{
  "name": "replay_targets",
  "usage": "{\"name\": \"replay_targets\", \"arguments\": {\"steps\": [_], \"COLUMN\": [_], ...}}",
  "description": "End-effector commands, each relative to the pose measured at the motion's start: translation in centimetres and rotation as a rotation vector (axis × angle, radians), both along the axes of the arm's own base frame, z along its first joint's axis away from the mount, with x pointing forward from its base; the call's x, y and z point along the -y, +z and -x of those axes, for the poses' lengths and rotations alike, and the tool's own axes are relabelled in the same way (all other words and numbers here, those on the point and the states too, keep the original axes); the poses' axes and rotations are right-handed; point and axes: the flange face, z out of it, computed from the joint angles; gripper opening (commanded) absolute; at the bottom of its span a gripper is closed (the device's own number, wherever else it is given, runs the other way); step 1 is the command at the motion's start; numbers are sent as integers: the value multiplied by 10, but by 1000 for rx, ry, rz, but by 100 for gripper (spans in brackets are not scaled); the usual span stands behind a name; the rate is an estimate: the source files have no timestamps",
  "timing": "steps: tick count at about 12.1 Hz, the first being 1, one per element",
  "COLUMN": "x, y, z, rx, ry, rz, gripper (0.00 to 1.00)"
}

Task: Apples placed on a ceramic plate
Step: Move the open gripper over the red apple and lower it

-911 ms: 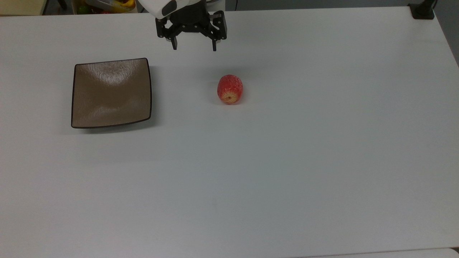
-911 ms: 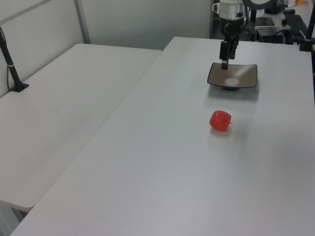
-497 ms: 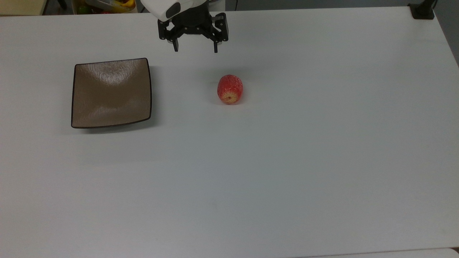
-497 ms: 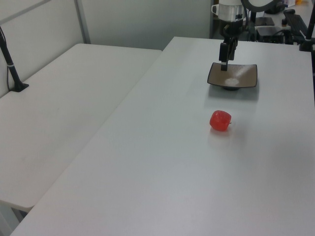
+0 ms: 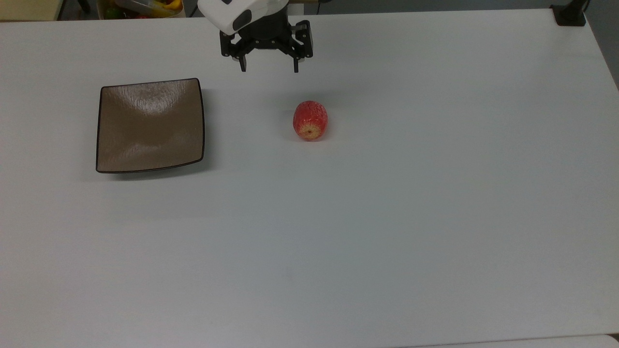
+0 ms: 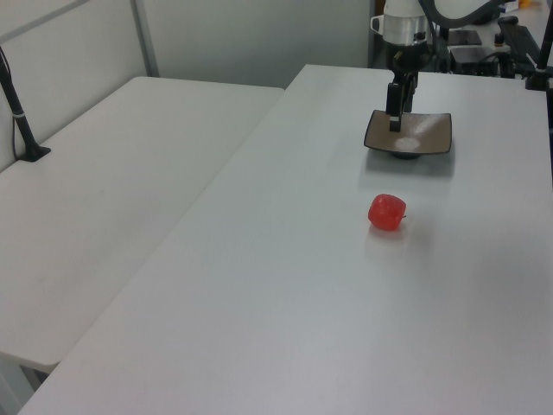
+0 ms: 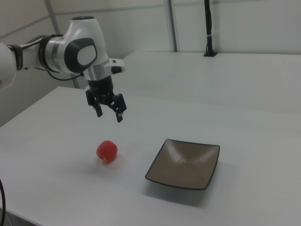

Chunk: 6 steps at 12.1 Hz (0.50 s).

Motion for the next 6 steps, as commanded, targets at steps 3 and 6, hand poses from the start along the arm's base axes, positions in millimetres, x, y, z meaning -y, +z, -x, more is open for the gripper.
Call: {"name": "replay_targets", "arguments": {"steps": [3, 6], "x": [-44, -59], "y": [-64, -99], "z": [15, 11], "rx": [44, 16], "ry": [84, 115], "rz": [5, 12], "gripper": [100, 100]}}
